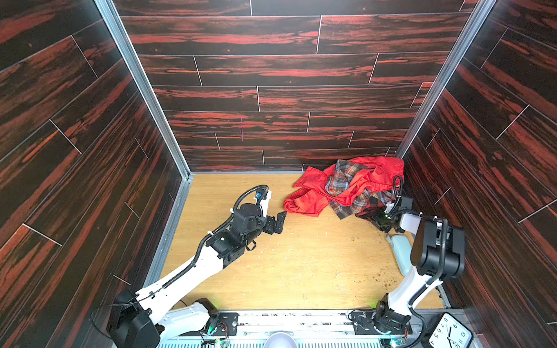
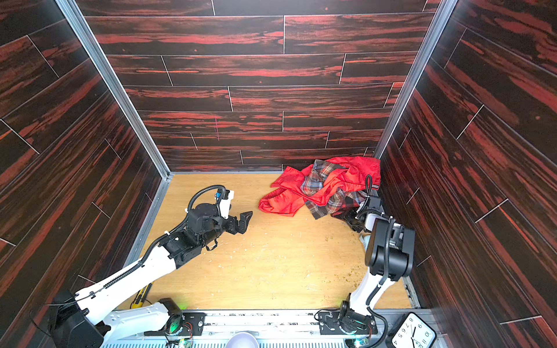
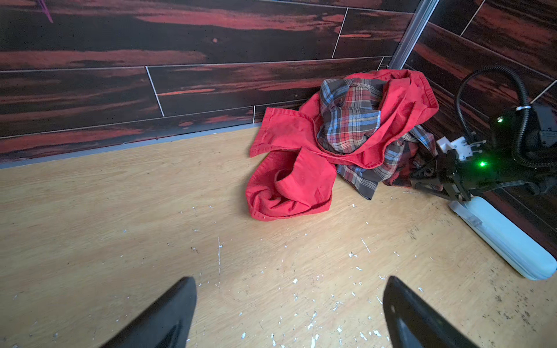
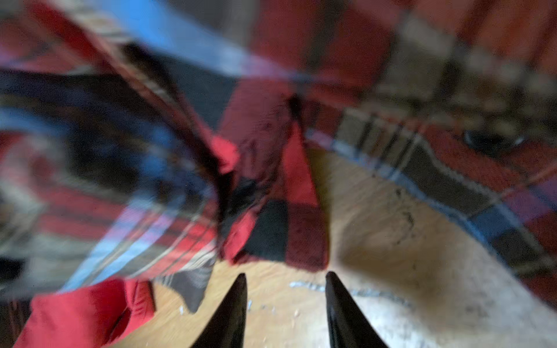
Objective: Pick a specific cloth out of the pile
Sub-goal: 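Reach the right gripper into the pile and grasp the buffalo-check shirt, then lift the buffalo-check shirt high out of the pile with the right gripper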
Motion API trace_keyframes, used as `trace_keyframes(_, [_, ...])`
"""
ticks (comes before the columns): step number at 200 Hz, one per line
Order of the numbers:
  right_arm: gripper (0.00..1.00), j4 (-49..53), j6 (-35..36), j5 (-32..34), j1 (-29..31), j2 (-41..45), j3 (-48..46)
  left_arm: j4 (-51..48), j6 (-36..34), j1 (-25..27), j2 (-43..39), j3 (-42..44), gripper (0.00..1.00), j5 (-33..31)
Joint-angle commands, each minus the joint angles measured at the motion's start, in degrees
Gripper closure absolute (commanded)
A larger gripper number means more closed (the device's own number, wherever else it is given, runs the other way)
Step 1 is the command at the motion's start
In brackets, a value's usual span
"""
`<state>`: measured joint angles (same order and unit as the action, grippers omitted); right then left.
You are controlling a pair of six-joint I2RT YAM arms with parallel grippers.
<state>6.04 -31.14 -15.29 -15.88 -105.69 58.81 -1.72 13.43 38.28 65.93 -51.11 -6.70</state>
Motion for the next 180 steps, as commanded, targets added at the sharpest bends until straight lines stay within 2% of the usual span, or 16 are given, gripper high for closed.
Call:
trace_keyframes(1, [0.56,1.88,-1.54,2.68,-0.17,-2.62,1.89,0.4,0.28,0.25,-0.71,0.04,0.01,-1.54])
trace_keyframes(36, [0.55,4.28,-1.12,6.23,-0.18,-4.52,2.95,0.74,0.28,0.32,-0.94,0.41,0.01,-2.09])
trace_keyframes(105, [0.56,7.66,-0.64,2.88,0.85,-11.49,10.85,0.62,0.63,0.32,-1.39,0.45,0.01,-2.86])
trace_keyframes(118, [0.62,7.62,-0.56,1.84,0.89,-12.29,11.78,0.57,0.63,0.37,-1.75,0.6,0.01,-3.27])
trace_keyframes(139, [0.86,7.67,-0.17,0.37,1.09,-12.84,12.52,0.49,0.63,0.38,-2.08,0.59,0.01,-3.88])
trace_keyframes(155, [0.96,6.28,-0.11,0.04,1.21,-11.13,11.25,0.31,0.86,0.34,-2.45,0.28,0.01,-4.29])
trace_keyframes(162, [1.0,5.69,-0.1,-0.17,1.28,-9.94,10.61,0.14,0.98,0.39,-2.64,0.1,0.01,-4.41])
trace_keyframes(180, [1.0,4.42,0.6,-1.62,1.2,-6.12,9.19,-0.88,0.45,0.33,-3.47,-0.58,0.01,-4.81])
